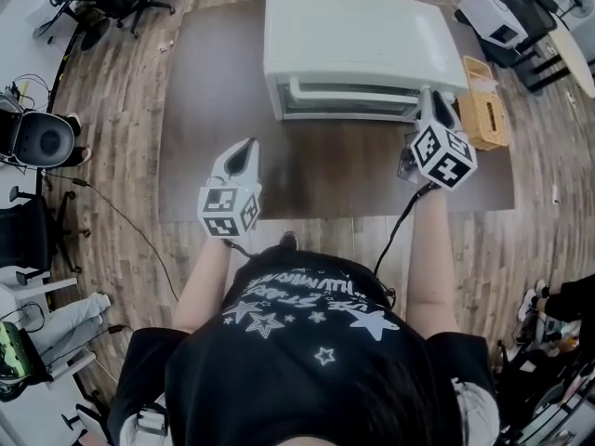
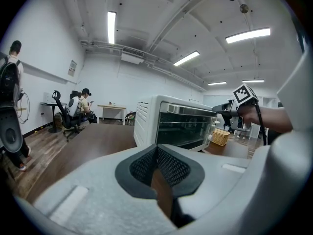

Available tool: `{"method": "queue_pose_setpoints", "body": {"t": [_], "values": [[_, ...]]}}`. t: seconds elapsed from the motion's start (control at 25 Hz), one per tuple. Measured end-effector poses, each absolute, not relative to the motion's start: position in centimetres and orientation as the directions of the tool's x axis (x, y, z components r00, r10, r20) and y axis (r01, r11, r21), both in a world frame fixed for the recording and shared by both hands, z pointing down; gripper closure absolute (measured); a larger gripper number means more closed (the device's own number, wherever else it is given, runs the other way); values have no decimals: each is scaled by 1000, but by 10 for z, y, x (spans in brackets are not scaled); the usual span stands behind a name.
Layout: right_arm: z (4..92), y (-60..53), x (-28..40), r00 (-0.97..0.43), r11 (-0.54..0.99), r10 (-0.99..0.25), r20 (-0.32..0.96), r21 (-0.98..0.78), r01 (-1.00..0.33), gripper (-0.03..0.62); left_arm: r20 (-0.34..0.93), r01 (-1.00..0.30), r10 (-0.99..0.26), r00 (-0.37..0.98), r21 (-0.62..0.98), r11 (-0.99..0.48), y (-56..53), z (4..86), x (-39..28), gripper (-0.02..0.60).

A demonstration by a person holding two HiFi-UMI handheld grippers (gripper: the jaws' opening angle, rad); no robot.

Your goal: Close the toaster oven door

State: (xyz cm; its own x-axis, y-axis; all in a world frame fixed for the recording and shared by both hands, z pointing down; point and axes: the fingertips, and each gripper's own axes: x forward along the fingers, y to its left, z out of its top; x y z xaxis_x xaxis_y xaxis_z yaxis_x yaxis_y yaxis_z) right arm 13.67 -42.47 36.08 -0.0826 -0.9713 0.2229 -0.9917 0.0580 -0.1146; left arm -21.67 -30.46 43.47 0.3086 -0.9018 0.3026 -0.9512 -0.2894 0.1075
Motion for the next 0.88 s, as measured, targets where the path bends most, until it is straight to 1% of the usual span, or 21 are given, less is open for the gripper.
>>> {"method": "queue_pose_setpoints", "body": {"t": [0.16,0.56,0.72,0.88], "values": [[356,-419,135,-88,81,-974,210,-43,-996,511,291,-956,-910,295,90,-280,-294,426,-209,571],[342,-358,156,-184,179,-966,181,-44,-983,513,232,-968,-939,253,50,-248,-241,395,-172,572],[341,-318,167,-232,228,-956,180,-43,-973,539,225,-973,-947,230,44,-225,-203,390,-154,572],[346,-280,179,-277,274,-942,191,-42,-961,588,229,-980,-952,201,44,-196,-160,389,-134,572]]}}
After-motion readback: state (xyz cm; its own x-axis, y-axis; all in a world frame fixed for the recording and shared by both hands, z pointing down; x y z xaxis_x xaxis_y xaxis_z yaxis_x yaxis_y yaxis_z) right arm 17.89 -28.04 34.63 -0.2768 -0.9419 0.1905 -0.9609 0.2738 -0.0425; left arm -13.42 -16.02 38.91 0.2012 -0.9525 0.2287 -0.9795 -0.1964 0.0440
